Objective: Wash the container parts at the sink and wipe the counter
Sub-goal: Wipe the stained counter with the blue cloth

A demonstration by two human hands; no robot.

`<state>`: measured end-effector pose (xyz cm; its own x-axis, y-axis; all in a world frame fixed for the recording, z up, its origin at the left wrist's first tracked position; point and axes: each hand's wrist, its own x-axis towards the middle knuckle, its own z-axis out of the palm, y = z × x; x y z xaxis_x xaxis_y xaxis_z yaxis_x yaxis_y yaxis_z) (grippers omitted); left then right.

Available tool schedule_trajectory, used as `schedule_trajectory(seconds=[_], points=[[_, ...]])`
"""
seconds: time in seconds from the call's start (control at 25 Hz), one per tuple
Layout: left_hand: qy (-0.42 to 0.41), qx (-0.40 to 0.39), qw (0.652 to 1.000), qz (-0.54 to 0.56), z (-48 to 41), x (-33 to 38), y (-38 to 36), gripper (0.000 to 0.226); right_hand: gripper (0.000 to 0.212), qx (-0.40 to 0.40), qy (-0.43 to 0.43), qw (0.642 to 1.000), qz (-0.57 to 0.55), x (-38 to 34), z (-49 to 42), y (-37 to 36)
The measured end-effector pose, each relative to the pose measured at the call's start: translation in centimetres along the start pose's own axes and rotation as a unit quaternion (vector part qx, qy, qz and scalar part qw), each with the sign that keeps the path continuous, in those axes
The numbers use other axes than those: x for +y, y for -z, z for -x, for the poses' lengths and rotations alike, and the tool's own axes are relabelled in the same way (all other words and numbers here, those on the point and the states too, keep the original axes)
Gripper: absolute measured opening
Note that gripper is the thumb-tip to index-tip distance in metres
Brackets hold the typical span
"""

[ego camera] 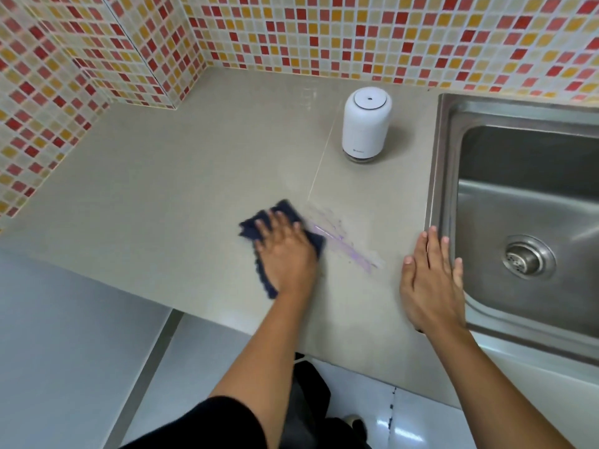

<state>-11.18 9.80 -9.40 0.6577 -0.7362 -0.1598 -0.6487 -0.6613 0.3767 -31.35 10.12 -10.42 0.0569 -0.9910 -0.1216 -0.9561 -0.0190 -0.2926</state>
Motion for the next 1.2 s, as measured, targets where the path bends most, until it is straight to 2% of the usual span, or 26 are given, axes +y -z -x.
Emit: schedule_trajectory(seconds=[0.08,0.16,0.28,0.36,0.44,0.52,0.6,0.64,0.68,0.76,0.84,0.92,0.96,1.04,1.12,1.16,1.2], points=[[-0.106,-0.023,0.994,-0.024,3.8,0.9,-1.8,0.062,0.063,-0.006,0.002,1.000,-0.005,-0.1,0.1,0.0],[-0.151,-0.017,0.987,-0.052,6.7,-2.1,-0.9,0.059,0.062,-0.009,0.001,1.000,-0.004,-0.2,0.4,0.1],[-0.086,-0.016,0.994,-0.071,3.9,-4.9,1.0,0.056,0.063,-0.001,-0.003,1.000,-0.001,-0.1,0.2,0.1],[-0.081,-0.026,0.994,-0.067,-0.9,-2.5,0.9,0.053,0.065,0.004,-0.001,1.000,0.008,-0.2,-0.1,0.0],[-0.182,-0.056,0.979,-0.068,-3.9,1.6,-0.1,0.051,0.063,0.005,-0.002,1.000,0.005,-0.2,-0.1,-0.2],[-0.315,-0.112,0.941,-0.054,-3.3,3.4,-1.1,0.048,0.060,-0.001,-0.004,1.000,-0.004,-0.1,0.0,-0.2],[-0.417,-0.115,0.899,-0.073,-0.6,1.3,-0.8,0.049,0.061,-0.007,-0.002,1.000,-0.017,0.0,0.2,0.0],[-0.438,-0.091,0.890,-0.080,0.7,-1.0,-0.1,0.050,0.064,-0.009,0.001,1.000,-0.022,0.0,0.2,0.1],[-0.430,-0.083,0.895,-0.085,1.3,-3.2,0.8,0.053,0.066,-0.009,0.003,1.000,-0.026,0.0,0.1,0.3],[-0.363,-0.083,0.923,-0.102,-0.5,-5.3,2.1,0.058,0.066,-0.005,0.004,1.000,-0.029,-0.1,-0.2,0.5],[-0.299,-0.079,0.942,-0.128,-3.8,-3.4,1.9,0.055,0.061,-0.004,0.003,1.000,-0.022,-0.1,-0.2,0.5],[-0.280,-0.073,0.948,-0.129,-5.4,0.9,0.5,0.050,0.059,-0.007,0.002,1.000,-0.022,-0.1,-0.3,0.4],[-0.301,-0.091,0.941,-0.125,-4.7,2.8,-0.1,0.049,0.060,-0.008,0.002,1.000,-0.027,-0.1,-0.2,0.3],[-0.405,-0.136,0.899,-0.096,-1.6,3.9,-1.3,0.048,0.061,-0.005,-0.001,0.999,-0.054,0.1,-0.1,0.3],[-0.487,-0.147,0.855,-0.107,2.1,0.5,-0.7,0.050,0.062,-0.008,0.001,0.994,-0.107,0.5,-0.1,0.4],[-0.500,-0.124,0.849,-0.118,3.2,-2.1,-0.1,0.051,0.063,-0.009,0.004,0.991,-0.133,0.6,-0.1,0.5],[-0.484,-0.106,0.859,-0.131,3.6,-4.4,0.9,0.053,0.063,-0.008,0.006,0.988,-0.154,0.8,-0.1,0.5]])
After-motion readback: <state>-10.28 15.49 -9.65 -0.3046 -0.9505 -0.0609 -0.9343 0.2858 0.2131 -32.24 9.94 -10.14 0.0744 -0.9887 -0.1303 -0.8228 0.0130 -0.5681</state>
